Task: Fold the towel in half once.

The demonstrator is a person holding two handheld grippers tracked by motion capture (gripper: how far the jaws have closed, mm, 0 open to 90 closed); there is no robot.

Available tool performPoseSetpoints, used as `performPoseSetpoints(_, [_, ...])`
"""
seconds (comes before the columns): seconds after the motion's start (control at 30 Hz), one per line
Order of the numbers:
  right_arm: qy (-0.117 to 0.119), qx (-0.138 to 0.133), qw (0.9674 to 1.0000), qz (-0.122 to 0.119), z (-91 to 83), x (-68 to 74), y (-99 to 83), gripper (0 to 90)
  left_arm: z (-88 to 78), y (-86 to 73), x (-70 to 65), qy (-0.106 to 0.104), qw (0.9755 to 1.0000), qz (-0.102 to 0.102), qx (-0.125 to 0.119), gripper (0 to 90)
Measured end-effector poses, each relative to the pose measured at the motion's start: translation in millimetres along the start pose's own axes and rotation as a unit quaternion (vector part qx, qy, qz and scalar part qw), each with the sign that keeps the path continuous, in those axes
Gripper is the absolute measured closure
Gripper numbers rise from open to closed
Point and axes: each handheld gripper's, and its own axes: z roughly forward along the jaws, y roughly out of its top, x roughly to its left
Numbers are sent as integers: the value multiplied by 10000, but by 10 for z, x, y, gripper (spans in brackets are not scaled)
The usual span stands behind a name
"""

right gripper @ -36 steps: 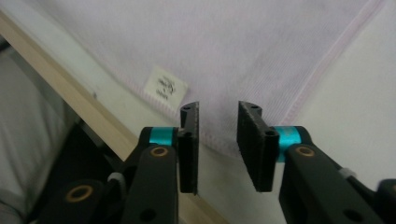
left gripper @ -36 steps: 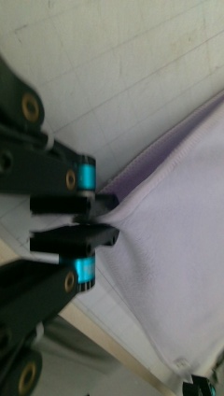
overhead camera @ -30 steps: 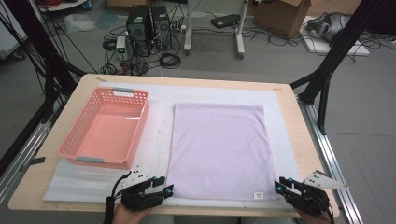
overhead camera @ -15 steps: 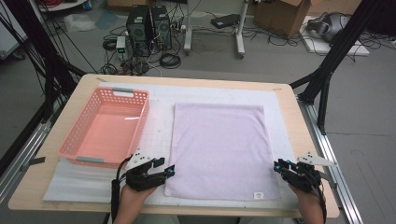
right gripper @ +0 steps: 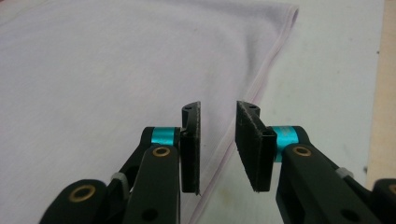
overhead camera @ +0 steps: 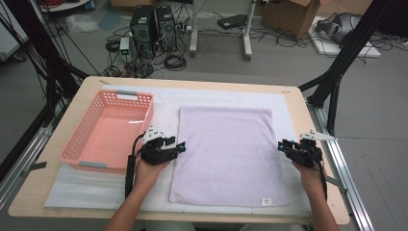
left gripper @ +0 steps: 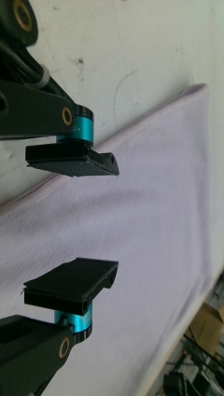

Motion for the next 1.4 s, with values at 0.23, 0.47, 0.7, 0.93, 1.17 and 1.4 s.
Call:
performPoseSetpoints(0.23, [40,132,9999,31,319,-156,244,661,304,262,165,239,9996,-15,126,474])
performPoseSetpoints(0.47, [23,202,9997,126,543,-244,354,682,579,405,381,610,9976,-72,313,497])
performPoseSetpoints(0.7, [-31,321,9992,220,694,-355,428,671,757,461,520,867,9948,-194,488,522])
performPoseSetpoints(0.93, [-130,450,9987,210,861,-414,480,658,1009,548,564,1142,9892,-175,901,515])
performPoseSetpoints(1.17, [-252,546,9982,57,959,-402,497,843,1036,564,522,1360,9865,147,905,862])
performPoseSetpoints(1.4, [-400,330,9986,-70,934,-398,527,870,1002,605,528,1403,9883,179,575,875])
